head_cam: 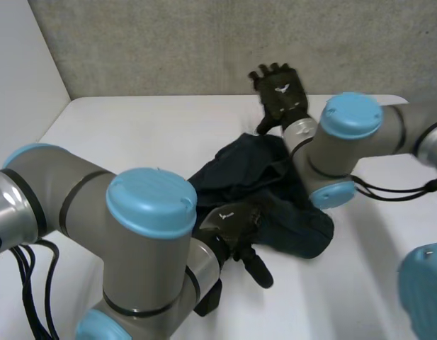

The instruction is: Fold the shorts.

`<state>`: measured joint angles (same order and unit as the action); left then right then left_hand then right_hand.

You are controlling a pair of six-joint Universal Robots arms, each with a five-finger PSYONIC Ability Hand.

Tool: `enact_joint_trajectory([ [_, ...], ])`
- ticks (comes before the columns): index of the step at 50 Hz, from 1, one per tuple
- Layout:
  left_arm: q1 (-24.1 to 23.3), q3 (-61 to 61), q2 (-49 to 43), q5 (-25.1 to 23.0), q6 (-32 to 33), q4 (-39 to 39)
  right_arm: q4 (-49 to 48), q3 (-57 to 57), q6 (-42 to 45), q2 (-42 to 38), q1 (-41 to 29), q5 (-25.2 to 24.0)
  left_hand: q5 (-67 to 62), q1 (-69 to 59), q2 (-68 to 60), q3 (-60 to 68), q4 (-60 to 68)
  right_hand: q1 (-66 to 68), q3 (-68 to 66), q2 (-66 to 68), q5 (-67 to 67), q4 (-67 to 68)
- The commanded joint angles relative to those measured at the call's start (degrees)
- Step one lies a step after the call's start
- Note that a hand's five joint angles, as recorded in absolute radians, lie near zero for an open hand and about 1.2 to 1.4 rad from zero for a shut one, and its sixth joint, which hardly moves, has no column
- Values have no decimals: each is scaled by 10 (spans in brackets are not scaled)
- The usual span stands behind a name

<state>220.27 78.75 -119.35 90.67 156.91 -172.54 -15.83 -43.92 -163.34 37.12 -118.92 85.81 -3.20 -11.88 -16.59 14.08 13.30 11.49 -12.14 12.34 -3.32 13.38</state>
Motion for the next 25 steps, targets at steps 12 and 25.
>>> enact_joint_trajectory([
  [12,171,49,106,1,172,12,178,-317,-6,308,76,41,-5,-19,28,-3,4,-15,21,-23,33,-34],
  [25,169,67,100,-1,198,10,184,-481,-51,407,69,40,-26,-39,8,17,25,-14,21,-23,32,-33],
])
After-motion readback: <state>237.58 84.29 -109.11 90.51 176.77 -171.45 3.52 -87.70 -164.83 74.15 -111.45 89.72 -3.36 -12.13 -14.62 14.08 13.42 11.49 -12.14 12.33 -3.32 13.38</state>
